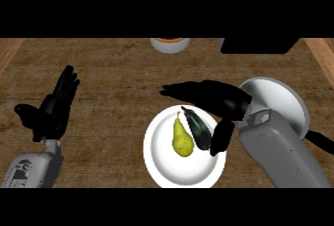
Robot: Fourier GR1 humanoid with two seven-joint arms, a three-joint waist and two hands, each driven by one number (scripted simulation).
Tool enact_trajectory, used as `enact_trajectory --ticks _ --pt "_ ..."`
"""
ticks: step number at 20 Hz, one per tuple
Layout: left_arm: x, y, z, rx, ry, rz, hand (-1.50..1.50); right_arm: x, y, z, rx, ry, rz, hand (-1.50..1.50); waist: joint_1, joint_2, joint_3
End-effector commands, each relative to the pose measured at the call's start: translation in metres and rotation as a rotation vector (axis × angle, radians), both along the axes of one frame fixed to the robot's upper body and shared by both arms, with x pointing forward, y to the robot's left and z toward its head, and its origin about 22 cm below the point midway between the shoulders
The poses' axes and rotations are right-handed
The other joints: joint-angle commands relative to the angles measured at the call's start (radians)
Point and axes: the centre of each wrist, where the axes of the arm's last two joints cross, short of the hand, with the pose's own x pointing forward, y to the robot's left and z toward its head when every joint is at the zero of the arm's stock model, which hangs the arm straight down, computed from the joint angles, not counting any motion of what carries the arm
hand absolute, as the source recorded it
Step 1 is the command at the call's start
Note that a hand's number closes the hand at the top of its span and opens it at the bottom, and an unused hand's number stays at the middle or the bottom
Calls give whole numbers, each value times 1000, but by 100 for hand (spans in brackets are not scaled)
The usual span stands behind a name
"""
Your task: Pick the pear from the plate and place it in the pan
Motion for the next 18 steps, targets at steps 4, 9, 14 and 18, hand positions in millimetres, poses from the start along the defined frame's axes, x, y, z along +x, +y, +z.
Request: enact_trajectory --ticks 4,9,14,18 --pt "17 -4 -2 0 11 -2 0 8 -14 -22 -62 16 65 -150 -5 1 0" --pt "5 13 5 16 -15 -12 0 -1 35 -29 -120 -6 64 -150 0 0 0" --pt "7 -3 20 1 3 1 0 -11 25 -45 -241 -88 40 -150 0 -1 0" --pt "21 5 23 -15 -3 -1 0 3 40 -35 -286 -109 42 -150 1 0 0"
